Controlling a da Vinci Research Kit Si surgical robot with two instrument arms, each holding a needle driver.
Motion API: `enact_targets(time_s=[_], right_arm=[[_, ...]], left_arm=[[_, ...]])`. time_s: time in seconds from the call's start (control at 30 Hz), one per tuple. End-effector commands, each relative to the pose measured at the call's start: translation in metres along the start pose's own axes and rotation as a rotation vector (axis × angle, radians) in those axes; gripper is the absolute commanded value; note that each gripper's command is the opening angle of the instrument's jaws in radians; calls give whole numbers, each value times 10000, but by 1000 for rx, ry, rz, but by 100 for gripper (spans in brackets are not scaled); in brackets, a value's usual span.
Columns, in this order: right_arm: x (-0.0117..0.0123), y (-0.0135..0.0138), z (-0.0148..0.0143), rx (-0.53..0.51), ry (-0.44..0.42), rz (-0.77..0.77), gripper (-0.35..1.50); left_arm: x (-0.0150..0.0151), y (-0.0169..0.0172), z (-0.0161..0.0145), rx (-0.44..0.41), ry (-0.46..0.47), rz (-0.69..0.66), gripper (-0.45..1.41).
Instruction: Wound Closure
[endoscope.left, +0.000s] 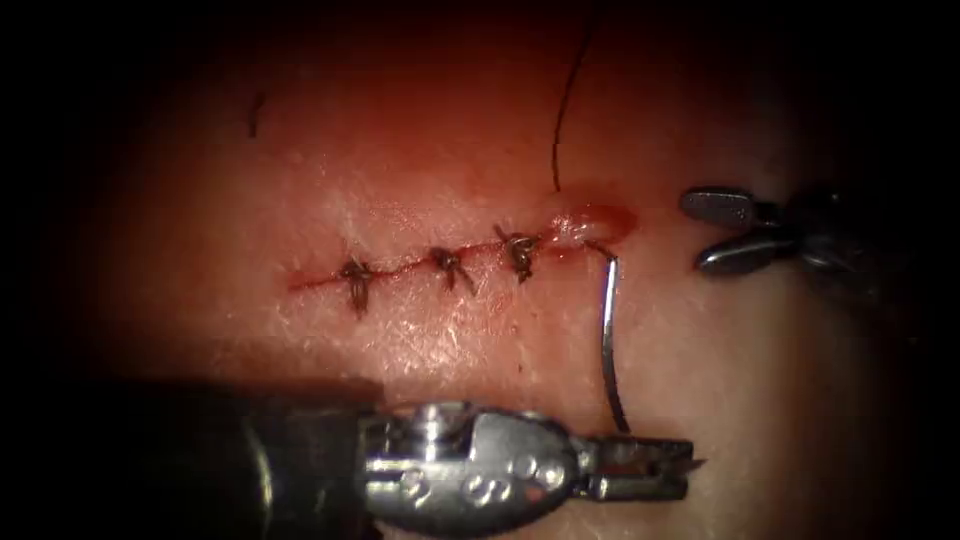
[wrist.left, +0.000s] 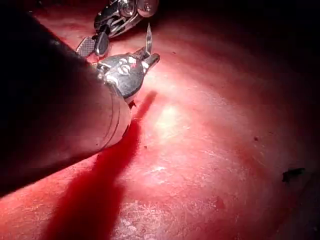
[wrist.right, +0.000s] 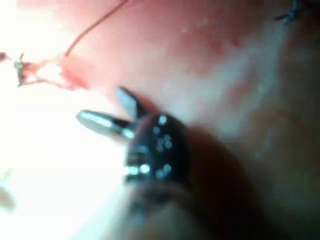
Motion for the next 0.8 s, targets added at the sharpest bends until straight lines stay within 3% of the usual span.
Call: enact_targets(time_s=[0.03,0.1,0.13,0.2,0.33,0.57,0.8], right_arm=[[-3,-5,7,13,1,13,115],[2,-14,6,24,14,23,116],[14,-30,3,47,14,41,116],[22,-43,0,71,3,53,104],[42,-65,-9,94,16,81,99],[48,-65,-12,101,13,222,86],[55,-57,-14,80,26,386,81]], left_arm=[[-1,-2,5,8,-6,21,-45],[6,-12,-1,27,-17,70,-45],[13,-31,-7,59,-39,128,-45],[16,-43,-10,66,-44,159,-45],[27,-78,-21,100,-43,204,-45],[48,-108,-39,156,-50,252,-45],[54,-103,-40,183,-70,284,-45]])
